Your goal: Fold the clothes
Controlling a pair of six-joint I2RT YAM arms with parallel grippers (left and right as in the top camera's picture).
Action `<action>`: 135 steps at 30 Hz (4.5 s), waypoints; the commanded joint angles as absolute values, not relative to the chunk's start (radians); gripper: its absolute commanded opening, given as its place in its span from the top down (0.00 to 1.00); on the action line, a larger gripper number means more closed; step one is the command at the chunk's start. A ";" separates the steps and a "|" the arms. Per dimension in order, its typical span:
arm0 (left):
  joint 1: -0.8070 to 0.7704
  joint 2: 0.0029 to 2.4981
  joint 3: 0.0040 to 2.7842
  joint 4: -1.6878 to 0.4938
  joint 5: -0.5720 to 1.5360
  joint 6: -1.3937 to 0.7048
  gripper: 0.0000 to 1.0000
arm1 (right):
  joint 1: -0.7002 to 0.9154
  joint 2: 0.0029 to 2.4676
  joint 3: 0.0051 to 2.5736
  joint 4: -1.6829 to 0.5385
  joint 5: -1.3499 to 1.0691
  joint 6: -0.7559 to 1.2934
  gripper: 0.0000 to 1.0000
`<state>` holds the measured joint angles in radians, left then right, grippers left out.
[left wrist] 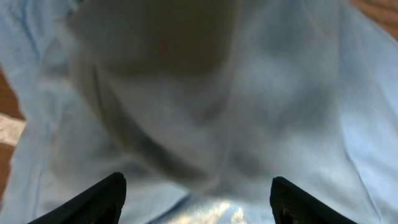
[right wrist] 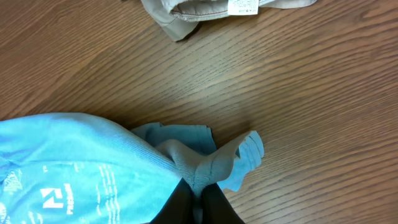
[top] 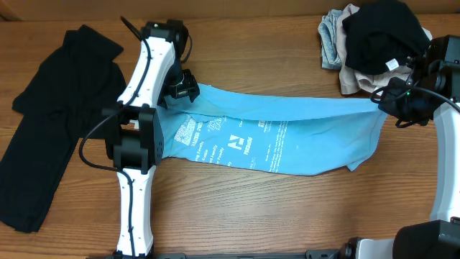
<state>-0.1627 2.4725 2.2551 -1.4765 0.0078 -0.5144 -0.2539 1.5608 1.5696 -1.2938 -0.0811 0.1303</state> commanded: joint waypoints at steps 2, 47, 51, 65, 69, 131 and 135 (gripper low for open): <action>-0.151 2.461 2.228 -1.438 -0.009 -0.558 0.25 | -0.258 1.556 1.568 -1.287 -0.079 0.126 0.92; -0.056 2.286 3.107 -1.617 -0.056 -0.312 0.96 | -0.258 1.522 1.639 -1.234 -0.132 0.125 0.96; -0.056 2.153 3.142 -1.553 -0.064 -0.303 0.96 | -0.258 1.467 1.739 -1.252 -0.136 0.126 0.96; -0.052 1.702 3.142 -1.430 -0.220 -0.238 0.96 | -0.258 1.268 2.148 -1.396 -0.119 0.122 0.96; -0.052 1.604 3.141 -1.441 -0.270 -0.223 0.96 | -0.258 1.206 2.217 -1.446 -0.089 0.123 0.96; -0.051 2.418 2.705 -1.567 -0.252 -0.270 0.96 | -0.107 1.960 1.775 -0.959 -0.181 0.099 0.96; -0.043 2.418 2.705 -1.691 -0.242 -0.295 0.96 | -0.107 1.960 1.774 -1.030 -0.177 0.080 0.96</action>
